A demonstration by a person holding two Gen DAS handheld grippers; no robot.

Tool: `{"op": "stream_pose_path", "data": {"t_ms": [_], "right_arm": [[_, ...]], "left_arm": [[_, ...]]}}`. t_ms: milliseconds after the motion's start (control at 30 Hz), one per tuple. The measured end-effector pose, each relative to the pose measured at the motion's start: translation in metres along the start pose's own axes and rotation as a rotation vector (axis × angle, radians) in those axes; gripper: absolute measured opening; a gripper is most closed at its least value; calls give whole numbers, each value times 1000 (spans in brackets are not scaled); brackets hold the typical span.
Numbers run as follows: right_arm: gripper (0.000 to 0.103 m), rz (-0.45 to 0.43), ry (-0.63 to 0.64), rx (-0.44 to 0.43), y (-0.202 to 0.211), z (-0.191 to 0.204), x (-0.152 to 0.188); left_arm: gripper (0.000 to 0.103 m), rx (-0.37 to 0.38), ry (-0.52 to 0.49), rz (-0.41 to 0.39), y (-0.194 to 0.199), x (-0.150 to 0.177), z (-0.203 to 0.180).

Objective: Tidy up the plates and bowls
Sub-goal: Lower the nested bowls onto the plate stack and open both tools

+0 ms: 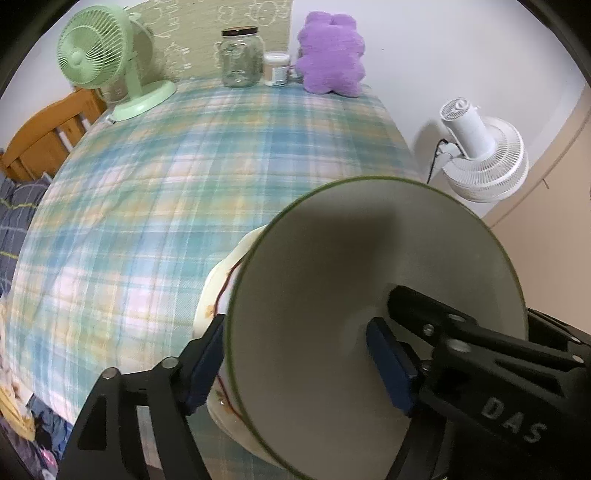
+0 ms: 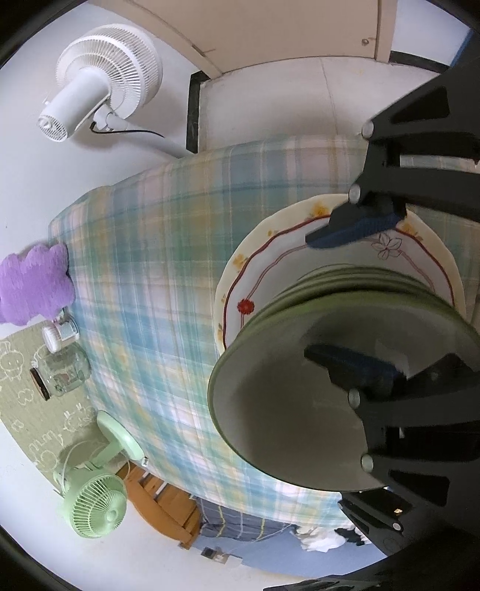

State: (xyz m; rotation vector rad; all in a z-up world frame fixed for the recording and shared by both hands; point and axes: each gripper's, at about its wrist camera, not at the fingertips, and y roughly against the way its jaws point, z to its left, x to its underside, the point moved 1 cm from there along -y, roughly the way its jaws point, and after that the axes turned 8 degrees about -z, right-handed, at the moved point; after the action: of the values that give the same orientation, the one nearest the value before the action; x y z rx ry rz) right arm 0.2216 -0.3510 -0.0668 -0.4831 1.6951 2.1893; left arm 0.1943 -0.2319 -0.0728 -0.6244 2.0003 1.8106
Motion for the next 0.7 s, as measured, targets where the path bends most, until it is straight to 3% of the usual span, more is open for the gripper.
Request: {"op": "stream_pose_path", "data": {"t_ms": [100,333,700], "right_arm": [[71,-6,3,-4,4,-1,2],[73,-46,27,-13,21,4,4],[73,-167,49,75,58,31,-1]], "left_arm": [[83,-23,11,-10,4,2,2],[83,-46,10,-55,23,3,6],[87,20,-70,-181,63,-12,20]]}}
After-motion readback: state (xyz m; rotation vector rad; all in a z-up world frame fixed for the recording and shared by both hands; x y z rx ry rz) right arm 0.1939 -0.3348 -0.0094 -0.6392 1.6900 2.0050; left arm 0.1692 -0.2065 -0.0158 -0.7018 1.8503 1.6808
